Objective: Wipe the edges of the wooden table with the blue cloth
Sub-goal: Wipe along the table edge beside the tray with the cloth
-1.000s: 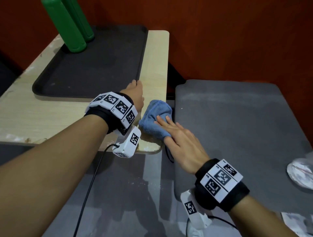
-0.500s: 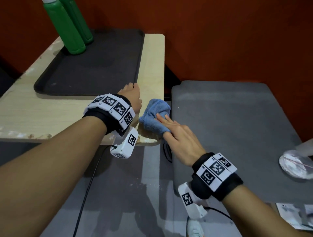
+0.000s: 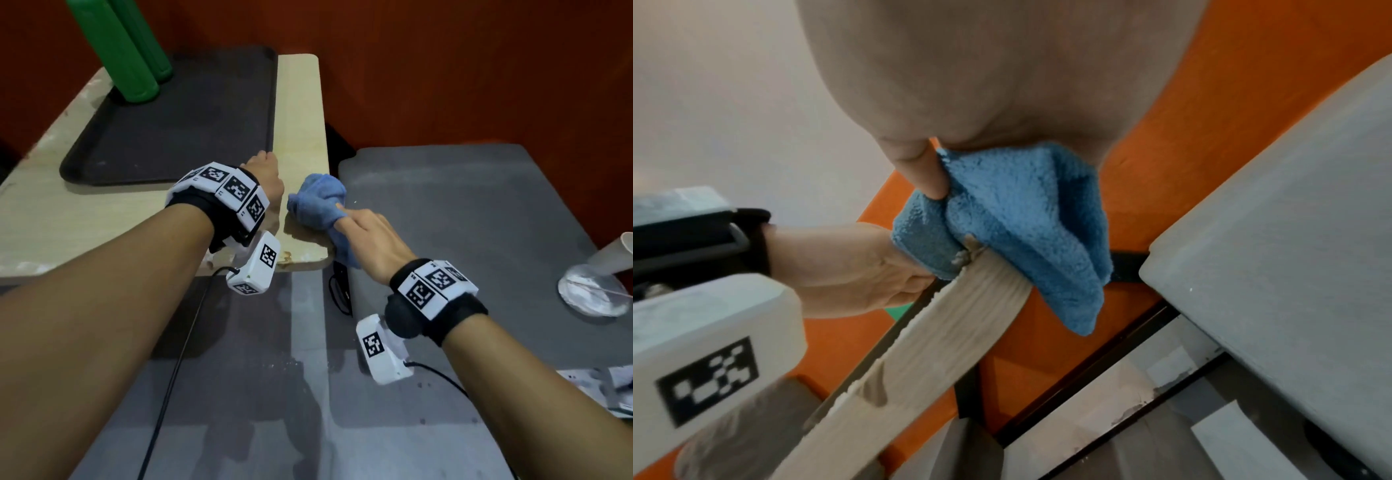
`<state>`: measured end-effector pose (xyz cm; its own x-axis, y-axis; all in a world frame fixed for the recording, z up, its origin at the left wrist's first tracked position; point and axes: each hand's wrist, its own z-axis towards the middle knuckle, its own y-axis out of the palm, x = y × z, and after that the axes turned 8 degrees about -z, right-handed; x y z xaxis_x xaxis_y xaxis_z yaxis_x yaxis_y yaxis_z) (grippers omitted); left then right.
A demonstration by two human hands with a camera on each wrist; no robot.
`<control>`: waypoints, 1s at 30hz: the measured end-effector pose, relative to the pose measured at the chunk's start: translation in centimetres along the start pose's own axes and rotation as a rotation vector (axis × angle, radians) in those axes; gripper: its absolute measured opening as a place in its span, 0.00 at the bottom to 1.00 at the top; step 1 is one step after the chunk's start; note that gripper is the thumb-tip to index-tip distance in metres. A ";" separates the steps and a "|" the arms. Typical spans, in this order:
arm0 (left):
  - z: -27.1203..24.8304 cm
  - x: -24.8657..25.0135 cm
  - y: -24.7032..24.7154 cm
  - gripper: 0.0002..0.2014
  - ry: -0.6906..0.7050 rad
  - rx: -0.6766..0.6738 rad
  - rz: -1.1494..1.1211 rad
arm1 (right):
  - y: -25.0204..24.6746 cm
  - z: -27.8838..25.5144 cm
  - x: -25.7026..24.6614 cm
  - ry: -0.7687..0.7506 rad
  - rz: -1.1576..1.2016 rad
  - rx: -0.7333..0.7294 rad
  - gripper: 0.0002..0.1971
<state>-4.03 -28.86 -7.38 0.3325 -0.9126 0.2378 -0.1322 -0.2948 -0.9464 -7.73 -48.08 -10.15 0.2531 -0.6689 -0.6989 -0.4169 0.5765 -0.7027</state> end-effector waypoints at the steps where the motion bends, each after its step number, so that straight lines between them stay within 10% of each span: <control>1: 0.0 0.0 0.0 0.16 -0.001 0.009 -0.001 | 0.1 0.5 -0.1 0.012 0.029 0.014 0.15; 4: 0.2 0.0 0.0 0.16 0.000 0.015 0.008 | 0.6 0.5 -0.2 0.094 0.293 0.045 0.14; 10: 0.3 -0.2 0.0 0.15 0.013 0.012 -0.002 | 2.0 0.4 1.8 0.317 1.552 0.109 0.16; 20: 0.6 -0.8 -0.4 0.07 -0.015 -0.034 -0.037 | 5.0 -2.5 3.0 0.330 1.652 0.055 0.26; 26: 0.5 -0.5 -0.4 0.20 -0.056 -0.033 -0.051 | 5.4 -3.4 3.2 0.384 1.603 0.074 0.26; 30: 0.5 -0.7 -0.2 0.06 -0.040 -0.039 -0.074 | 4.9 -3.3 3.4 0.356 1.573 0.073 0.28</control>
<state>-3.75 -28.06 -7.51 0.3796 -0.8761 0.2971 -0.1418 -0.3724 -0.9172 -11.82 -49.12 -15.54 -0.5729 0.5131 -0.6392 -0.0118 0.7746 0.6324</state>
